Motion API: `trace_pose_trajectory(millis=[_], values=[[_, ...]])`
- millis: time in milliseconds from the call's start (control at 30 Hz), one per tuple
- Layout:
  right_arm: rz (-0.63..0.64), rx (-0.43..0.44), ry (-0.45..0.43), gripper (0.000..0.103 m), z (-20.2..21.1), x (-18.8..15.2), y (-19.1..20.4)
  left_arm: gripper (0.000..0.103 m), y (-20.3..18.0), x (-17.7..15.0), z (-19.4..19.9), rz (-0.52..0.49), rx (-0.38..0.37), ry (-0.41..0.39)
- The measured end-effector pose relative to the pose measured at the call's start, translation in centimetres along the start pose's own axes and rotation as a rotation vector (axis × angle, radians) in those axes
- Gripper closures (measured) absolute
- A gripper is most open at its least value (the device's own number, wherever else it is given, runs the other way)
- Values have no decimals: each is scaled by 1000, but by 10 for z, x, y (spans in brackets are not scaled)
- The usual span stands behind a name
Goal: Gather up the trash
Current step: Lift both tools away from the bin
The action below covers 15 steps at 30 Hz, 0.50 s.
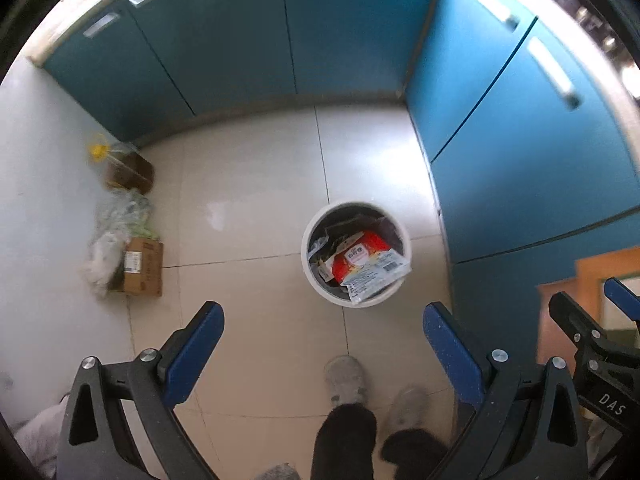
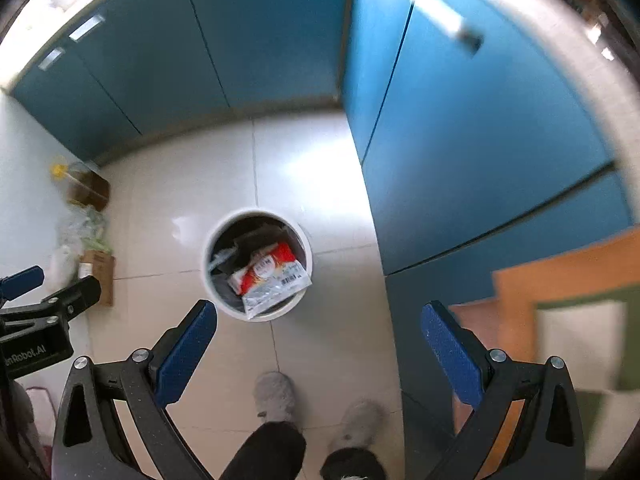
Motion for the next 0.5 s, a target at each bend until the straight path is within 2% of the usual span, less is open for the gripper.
trace_pose_trajectory(millis=[167,300,500], values=[[12,49,-80,0,104,-31,-13,1,-7,-44,90,47,-7,-88],[32,108,-140,0,181,-61,-28,1,-18,-80,143,76,-27,-144],[102,177,-194,0,261,-108,-45,1,-34,-131,207,107,-75,-198]])
Point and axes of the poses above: each gripper's, at about its wrist camera, not at the fingertips, and z roughly against the way its jaws point, y to its left, x to its top, the point moved 9 cm from there along -z, roughly the way its jaws point, and after that the axes turned 13 degrees about y, right-handed, at the moved point
